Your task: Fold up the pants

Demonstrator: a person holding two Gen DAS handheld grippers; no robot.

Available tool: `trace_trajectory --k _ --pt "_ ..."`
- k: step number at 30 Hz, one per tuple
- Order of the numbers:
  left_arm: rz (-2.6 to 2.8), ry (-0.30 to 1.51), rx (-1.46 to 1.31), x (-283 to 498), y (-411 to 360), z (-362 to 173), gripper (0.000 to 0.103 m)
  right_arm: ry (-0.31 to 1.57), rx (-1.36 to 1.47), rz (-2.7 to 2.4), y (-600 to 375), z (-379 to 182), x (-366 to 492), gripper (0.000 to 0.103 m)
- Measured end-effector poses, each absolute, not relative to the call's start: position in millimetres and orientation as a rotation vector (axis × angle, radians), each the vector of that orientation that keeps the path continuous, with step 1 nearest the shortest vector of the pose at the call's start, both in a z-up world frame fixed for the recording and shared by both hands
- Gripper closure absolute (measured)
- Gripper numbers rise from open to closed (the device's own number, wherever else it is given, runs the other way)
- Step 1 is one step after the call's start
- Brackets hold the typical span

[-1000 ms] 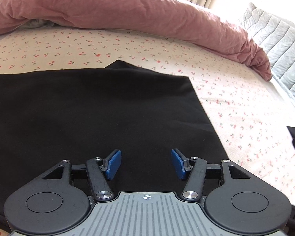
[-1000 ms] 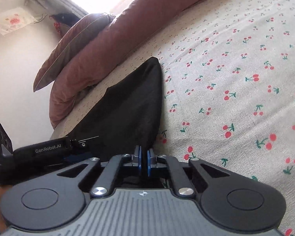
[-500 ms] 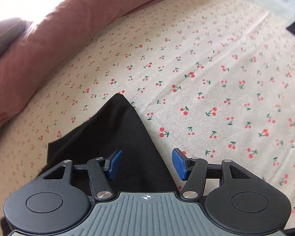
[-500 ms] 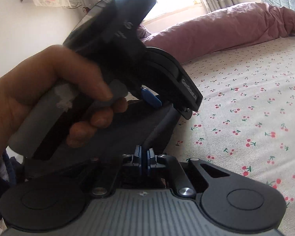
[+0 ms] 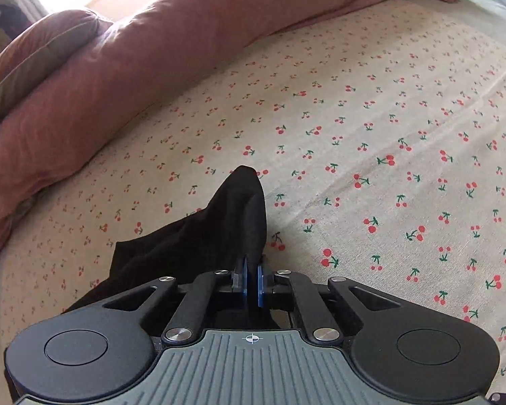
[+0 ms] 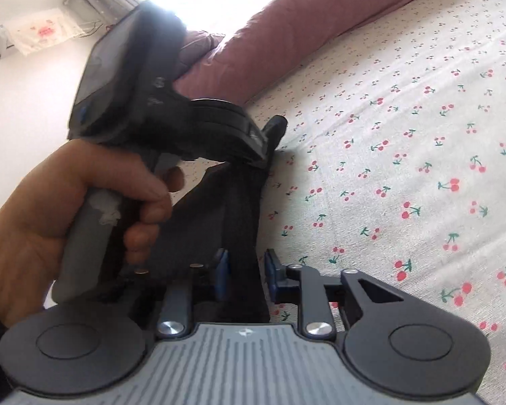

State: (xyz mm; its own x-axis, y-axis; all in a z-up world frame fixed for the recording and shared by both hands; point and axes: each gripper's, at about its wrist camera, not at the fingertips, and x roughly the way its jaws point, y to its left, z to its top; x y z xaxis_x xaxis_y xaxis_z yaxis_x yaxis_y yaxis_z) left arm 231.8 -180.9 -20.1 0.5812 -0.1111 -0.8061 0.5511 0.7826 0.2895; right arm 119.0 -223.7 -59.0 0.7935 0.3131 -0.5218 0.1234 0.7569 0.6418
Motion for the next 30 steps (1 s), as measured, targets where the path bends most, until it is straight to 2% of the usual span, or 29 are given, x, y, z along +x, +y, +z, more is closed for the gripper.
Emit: trace_trajectory --k 2,7,8,9,10,11,16,21,26,30 --pt "-0.399 0.867 0.514 234.3 -171.2 -13.6 0.098 0.666 0.724 0.147 -224.5 -60.8 118.9 0.065" --pt "-0.377 0.864 0.404 237.6 -147.3 -0.4 0.098 0.703 0.696 0.187 -206.6 -75.2 129.2 0.064" --pt "-0.376 0.865 0.392 237.9 -143.6 1.8 0.098 0.703 0.699 0.18 -204.8 -76.7 129.6 0.069" --pt "-0.366 0.858 0.386 239.3 -139.8 3.8 0.098 0.69 0.709 0.185 -203.3 -77.6 130.0 0.087" --pt "-0.361 0.854 0.382 239.9 -136.7 4.7 0.098 0.67 0.706 0.187 -201.9 -75.9 128.1 0.098" --pt "-0.357 0.853 0.372 240.7 -133.1 6.1 0.098 0.641 0.684 0.176 -198.2 -71.1 124.6 0.103" --pt "-0.352 0.885 0.293 253.2 -112.6 4.9 0.097 0.454 0.357 0.156 -140.6 -30.4 98.0 0.103" --pt "-0.379 0.917 0.273 261.2 -108.5 0.2 0.096 0.409 0.177 0.159 -109.1 -25.2 85.1 0.103" --pt "-0.38 0.959 0.207 276.1 -103.6 -8.5 0.096 0.39 0.187 0.142 -114.4 -19.4 80.7 0.103" --pt "-0.365 0.929 0.113 282.8 -99.7 2.4 0.099 0.4 0.402 0.15 -150.3 -15.2 80.5 0.103"
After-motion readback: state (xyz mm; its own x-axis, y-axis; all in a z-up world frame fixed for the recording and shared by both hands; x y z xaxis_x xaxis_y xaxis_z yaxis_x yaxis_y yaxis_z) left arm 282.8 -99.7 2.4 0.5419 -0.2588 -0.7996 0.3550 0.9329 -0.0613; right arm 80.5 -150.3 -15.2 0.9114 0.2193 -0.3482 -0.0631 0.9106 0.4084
